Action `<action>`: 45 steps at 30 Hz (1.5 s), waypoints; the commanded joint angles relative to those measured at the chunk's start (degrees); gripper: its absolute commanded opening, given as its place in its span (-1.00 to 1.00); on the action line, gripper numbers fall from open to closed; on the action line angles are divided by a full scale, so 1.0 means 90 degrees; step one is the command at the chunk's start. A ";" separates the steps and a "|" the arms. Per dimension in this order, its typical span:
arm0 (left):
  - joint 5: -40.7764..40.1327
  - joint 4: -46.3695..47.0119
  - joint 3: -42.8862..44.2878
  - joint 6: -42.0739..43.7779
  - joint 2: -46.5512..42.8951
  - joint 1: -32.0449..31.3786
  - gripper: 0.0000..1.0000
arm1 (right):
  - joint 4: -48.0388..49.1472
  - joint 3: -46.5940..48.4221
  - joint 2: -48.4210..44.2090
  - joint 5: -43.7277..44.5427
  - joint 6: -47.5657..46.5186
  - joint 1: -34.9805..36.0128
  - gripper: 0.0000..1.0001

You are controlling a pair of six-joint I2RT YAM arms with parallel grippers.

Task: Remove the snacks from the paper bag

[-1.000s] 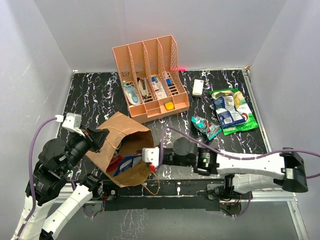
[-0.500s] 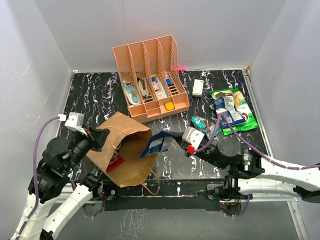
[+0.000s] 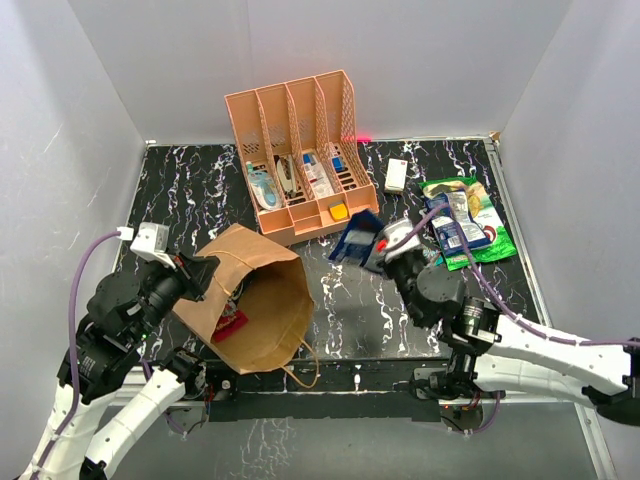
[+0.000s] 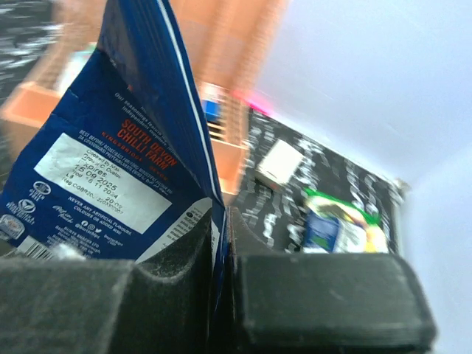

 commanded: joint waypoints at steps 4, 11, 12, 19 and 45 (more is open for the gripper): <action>0.0011 0.0154 0.0106 0.0037 0.0127 -0.0020 -1.00 | 0.0497 -0.0136 -0.0174 0.0309 0.1535 -0.2128 -0.85; 0.0063 0.0127 0.0125 -0.0002 0.0070 -0.0016 -1.00 | 0.0166 0.0327 0.1067 -0.0754 0.2092 -0.3981 -0.85; 0.0063 0.0121 0.0137 -0.0007 0.0057 -0.0021 -1.00 | 0.0149 0.0397 0.1248 -0.1086 0.2136 -0.4315 -0.85; -0.0007 0.0051 0.0194 -0.0041 -0.0057 -0.0020 -1.00 | -0.0020 0.0652 0.2385 -0.1044 0.1711 -0.5342 -0.85; 0.0128 0.0210 -0.0002 -0.0031 -0.0062 -0.0017 -1.00 | -0.0424 -0.0665 -0.0082 -0.7215 0.3377 -0.5330 0.49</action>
